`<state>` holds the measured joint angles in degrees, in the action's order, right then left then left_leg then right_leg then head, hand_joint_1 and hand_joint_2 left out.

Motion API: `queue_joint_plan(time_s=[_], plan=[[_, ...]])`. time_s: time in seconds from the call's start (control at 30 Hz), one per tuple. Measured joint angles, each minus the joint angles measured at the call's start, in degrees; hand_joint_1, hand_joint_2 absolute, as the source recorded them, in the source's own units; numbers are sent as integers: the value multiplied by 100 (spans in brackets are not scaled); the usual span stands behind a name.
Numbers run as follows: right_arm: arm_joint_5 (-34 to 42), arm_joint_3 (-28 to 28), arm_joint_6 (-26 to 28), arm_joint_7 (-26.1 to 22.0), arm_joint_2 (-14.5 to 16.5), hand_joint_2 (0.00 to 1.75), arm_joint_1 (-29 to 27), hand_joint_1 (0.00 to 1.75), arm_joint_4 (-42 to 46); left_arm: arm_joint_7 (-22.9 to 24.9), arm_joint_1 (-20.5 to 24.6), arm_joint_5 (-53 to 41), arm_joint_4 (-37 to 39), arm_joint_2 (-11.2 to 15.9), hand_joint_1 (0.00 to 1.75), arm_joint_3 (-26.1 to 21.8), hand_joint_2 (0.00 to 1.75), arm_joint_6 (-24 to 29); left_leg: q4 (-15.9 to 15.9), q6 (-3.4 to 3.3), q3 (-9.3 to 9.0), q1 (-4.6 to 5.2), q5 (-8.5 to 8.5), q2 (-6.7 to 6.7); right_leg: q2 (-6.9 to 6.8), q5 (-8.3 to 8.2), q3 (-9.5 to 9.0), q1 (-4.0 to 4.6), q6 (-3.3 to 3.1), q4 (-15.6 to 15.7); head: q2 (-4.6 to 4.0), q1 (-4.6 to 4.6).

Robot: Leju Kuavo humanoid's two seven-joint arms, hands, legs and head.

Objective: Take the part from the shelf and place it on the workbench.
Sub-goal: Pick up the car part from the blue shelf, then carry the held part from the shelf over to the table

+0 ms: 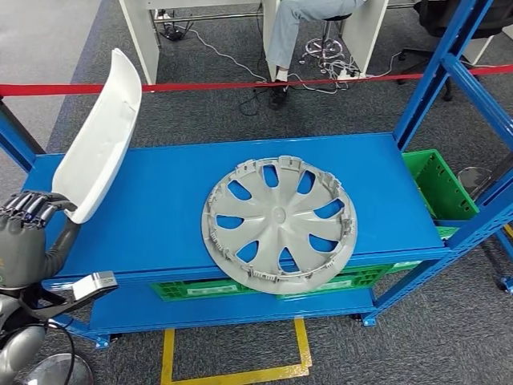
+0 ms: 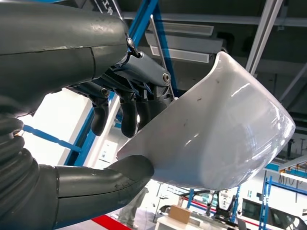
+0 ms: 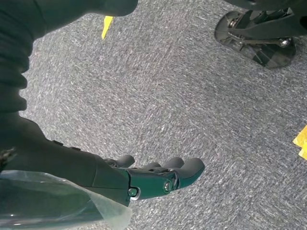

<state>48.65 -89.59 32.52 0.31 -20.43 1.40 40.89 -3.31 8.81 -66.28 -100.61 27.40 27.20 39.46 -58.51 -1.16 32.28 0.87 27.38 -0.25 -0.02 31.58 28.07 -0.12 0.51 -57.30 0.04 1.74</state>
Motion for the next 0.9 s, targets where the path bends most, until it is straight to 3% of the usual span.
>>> queue_joint_plan(time_s=[0.17,0.23,0.27,0.33,0.37,0.4,0.43,0.5,0.57,0.7,0.73,0.8,0.87,0.9], plan=[[17,1,2,-7,33,175,3,0,-6,107,-30,-129,-1,4,117,-16,175,-7,27,-78,-3,6,-33,5,3,-20,1,-17,73,17,0,-3],[25,1,5,-8,37,175,7,0,-7,142,-31,-168,-5,7,117,-27,175,-13,120,-144,-20,-18,-101,26,2,108,85,-15,110,-121,0,3],[30,1,7,-9,37,175,9,0,-8,157,-36,-181,-7,6,117,-31,175,-15,159,-165,-21,-32,-125,38,2,259,199,-17,122,-348,0,7],[38,0,7,-8,38,175,11,0,-13,173,-54,-194,-8,2,117,-34,175,-16,166,-173,2,-28,-136,50,3,613,551,-31,153,-1091,0,8],[43,-1,7,-8,38,175,8,0,-16,175,-67,-196,-8,1,117,-32,175,-17,165,-169,11,-29,-140,54,2,708,713,-43,171,-1427,0,7],[45,-2,7,-7,38,175,4,0,-19,176,-77,-197,-7,-1,117,-31,175,-17,163,-161,17,-33,-145,57,0,694,802,-55,189,-1599,0,5],[48,-3,7,-7,38,175,0,0,-20,176,-83,-199,-7,-3,117,-30,175,-19,159,-151,20,-40,-151,58,-1,567,793,-70,208,-1560,0,7],[54,-5,7,-7,39,175,2,0,-26,187,-87,-206,-7,-5,117,-29,175,-24,128,-111,26,-63,-150,56,-7,138,492,-111,254,-895,0,8],[64,-7,11,-5,51,175,17,0,-29,211,-85,-216,-8,-2,117,-30,175,-33,60,-36,78,-55,-150,46,3,-97,204,-127,266,-306,1,20],[83,-13,22,2,70,175,22,0,-30,275,-91,-262,-9,12,117,-36,175,-48,-55,87,205,-30,-154,31,34,-97,227,-143,138,-187,0,19],[87,-15,23,6,75,175,19,0,-30,284,-95,-270,-9,14,117,-36,175,-51,-146,121,249,-39,-50,32,33,-127,262,-150,90,-192,0,15],[96,-17,24,39,80,175,26,0,-30,296,-97,-280,-9,15,117,-36,175,-56,-650,191,425,-63,373,33,25,-197,350,-149,-9,-189,0,4],[95,-17,28,92,80,175,28,0,-25,310,-105,-287,-9,14,117,-35,175,-62,-1349,224,621,-83,771,33,19,-265,447,-131,-57,-192,0,2],[91,-17,34,117,80,175,28,0,-20,320,-112,-295,-9,14,117,-34,175,-68,-1543,222,639,-88,828,33,17,-300,494,-120,-65,-194,0,2]])
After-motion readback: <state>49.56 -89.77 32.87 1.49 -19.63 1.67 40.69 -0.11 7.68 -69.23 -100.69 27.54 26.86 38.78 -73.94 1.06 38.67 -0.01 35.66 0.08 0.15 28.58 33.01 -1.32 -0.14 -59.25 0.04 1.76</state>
